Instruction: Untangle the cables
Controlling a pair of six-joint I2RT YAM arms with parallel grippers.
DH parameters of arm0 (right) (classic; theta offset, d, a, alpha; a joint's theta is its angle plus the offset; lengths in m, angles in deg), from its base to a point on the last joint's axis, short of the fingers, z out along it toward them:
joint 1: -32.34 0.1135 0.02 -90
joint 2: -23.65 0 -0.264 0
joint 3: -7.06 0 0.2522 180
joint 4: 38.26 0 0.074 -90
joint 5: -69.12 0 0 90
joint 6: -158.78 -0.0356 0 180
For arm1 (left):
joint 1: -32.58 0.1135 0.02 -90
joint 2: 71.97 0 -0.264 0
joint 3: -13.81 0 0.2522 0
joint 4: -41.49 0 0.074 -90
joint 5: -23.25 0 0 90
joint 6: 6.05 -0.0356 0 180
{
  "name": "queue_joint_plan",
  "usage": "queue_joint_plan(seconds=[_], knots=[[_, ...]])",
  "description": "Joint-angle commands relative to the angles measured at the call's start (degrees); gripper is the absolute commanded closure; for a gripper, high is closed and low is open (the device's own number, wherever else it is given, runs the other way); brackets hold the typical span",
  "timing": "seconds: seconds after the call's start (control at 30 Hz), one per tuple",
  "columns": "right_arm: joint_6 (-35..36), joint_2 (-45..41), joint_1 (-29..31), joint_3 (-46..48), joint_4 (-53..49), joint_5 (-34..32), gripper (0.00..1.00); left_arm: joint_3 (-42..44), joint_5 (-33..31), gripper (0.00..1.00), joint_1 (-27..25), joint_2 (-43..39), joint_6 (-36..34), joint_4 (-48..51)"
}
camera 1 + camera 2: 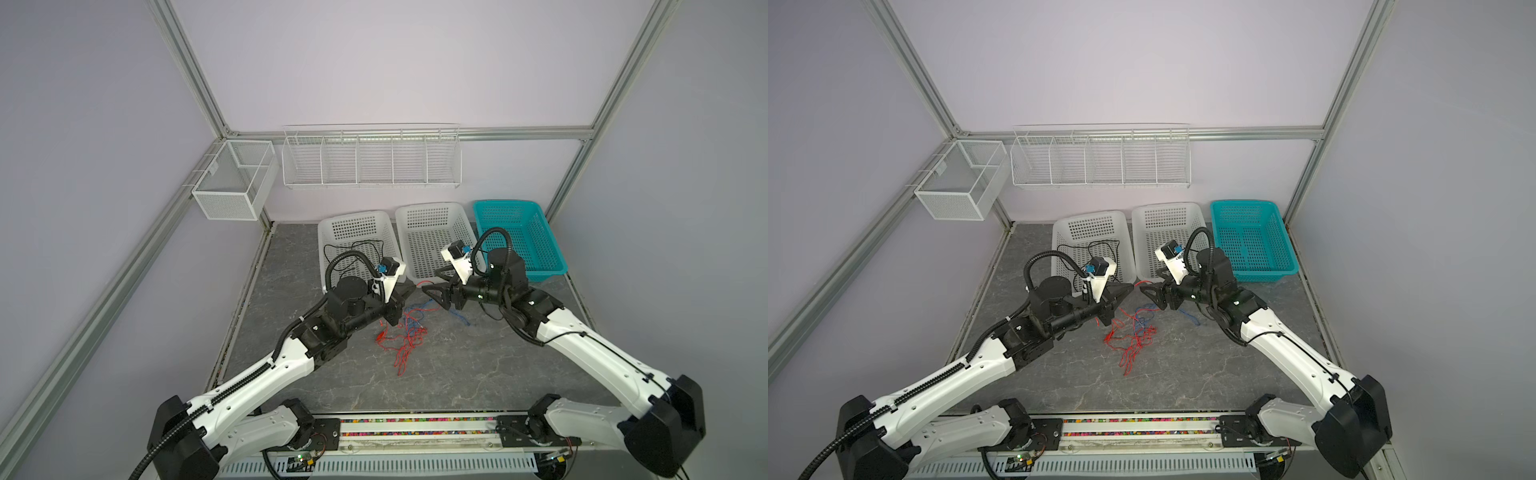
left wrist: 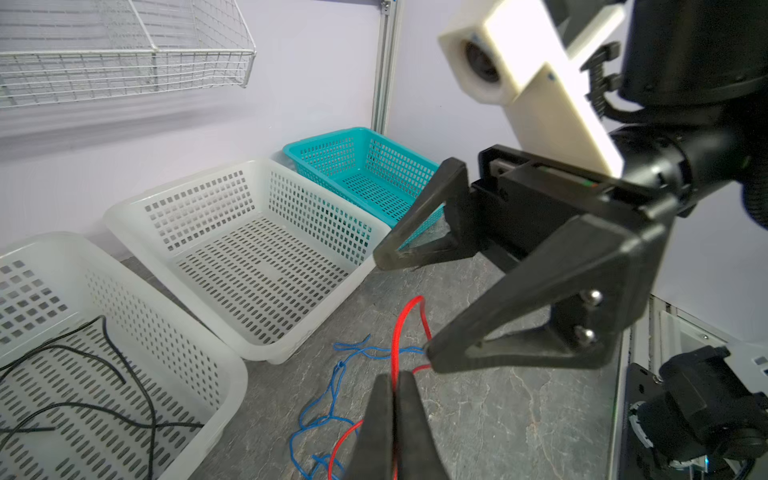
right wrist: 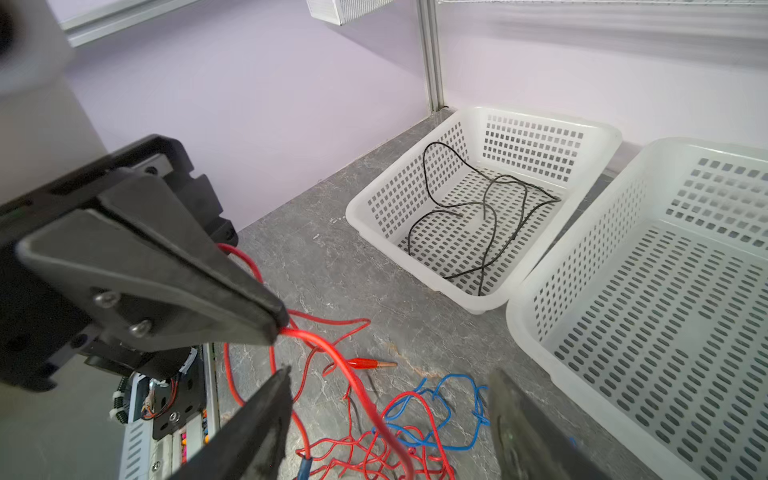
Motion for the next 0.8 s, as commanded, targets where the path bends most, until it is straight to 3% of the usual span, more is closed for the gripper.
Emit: queue_joint_plan(seconds=[0.0,0.2,0.3,0.37,0.43,0.57,0.77], knots=[[1.9,1.7,0.7,-1.9,1.5,0.7,0.34,-0.9,3.5,1.00,0.3,0.2,0.4,-3.0],[2.7,2.4,1.0,-2.4,1.3,0.9,0.81,-0.2,2.0,1.00,0.3,0.6,0.1,-3.0],[2.5,1.1,1.0,-1.8,1.1,-1.1,0.93,0.4,0.0,1.00,0.3,0.5,0.3,-3.0],[2.5,0.3,1.0,-1.4,0.8,-2.8,0.93,1.0,-1.4,0.99,0.3,0.4,0.4,-3.3],[2.6,-0.8,1.0,-0.8,0.7,-4.2,0.93,1.7,-2.3,0.83,0.3,0.0,0.5,-3.7],[2.8,-2.5,1.0,0.3,0.4,-6.9,0.93,2.8,-3.9,0.61,0.3,-0.8,0.2,-3.9],[2.3,-4.9,1.0,2.3,-0.1,-12.1,0.93,3.8,-7.7,0.47,0.4,-2.9,-0.2,-2.1]])
